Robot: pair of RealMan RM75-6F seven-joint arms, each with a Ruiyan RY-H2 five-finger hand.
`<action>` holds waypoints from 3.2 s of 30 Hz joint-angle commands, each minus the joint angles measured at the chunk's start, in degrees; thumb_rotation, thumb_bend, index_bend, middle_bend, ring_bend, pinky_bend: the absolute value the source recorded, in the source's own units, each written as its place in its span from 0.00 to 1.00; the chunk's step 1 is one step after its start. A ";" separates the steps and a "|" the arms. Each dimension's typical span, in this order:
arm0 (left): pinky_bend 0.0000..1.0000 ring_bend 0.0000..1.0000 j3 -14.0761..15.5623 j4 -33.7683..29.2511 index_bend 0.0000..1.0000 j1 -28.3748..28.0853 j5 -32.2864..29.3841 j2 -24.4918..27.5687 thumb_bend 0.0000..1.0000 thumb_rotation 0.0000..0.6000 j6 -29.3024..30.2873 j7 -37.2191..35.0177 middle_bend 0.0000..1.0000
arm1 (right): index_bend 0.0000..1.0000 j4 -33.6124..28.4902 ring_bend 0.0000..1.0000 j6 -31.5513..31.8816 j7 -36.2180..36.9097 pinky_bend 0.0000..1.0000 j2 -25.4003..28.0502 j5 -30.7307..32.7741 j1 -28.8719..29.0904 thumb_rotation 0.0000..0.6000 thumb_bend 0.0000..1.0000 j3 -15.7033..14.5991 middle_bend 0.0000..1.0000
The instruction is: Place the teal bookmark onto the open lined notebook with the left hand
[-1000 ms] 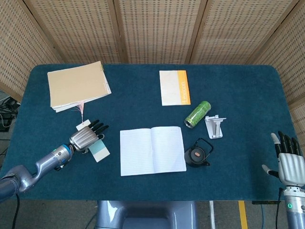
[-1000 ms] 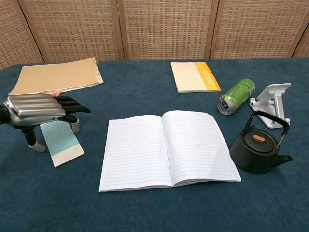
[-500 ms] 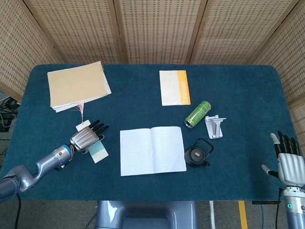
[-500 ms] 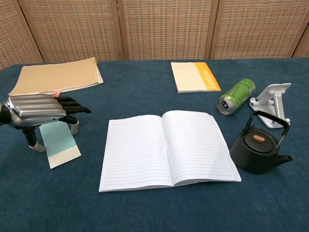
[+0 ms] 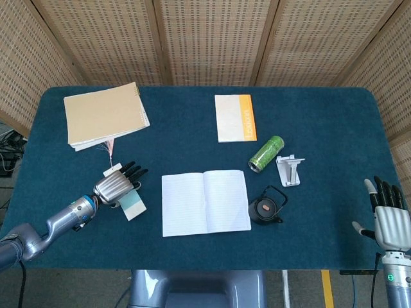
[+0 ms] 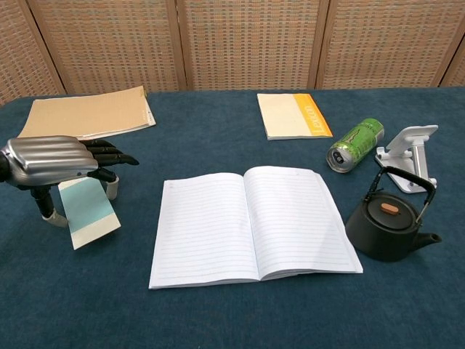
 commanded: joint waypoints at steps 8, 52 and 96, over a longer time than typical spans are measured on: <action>0.00 0.00 -1.49 -5.22 0.49 -1.97 1.90 2.93 0.09 1.00 2.25 6.09 0.00 | 0.02 -0.22 0.00 0.39 0.70 0.00 0.30 -0.25 -0.07 1.00 0.11 0.10 0.00; 0.00 0.00 -6.17 -10.33 0.43 -16.68 4.77 -6.49 0.09 1.00 -7.13 17.48 0.00 | 0.02 2.23 0.00 -1.21 5.84 0.00 0.72 2.51 -0.33 1.00 0.11 1.62 0.00; 0.00 0.00 -5.50 -9.10 0.11 -19.46 1.97 -9.89 0.09 1.00 -8.44 18.19 0.00 | 0.02 3.12 0.00 -0.95 6.97 0.00 0.61 2.87 -0.58 1.00 0.11 2.10 0.00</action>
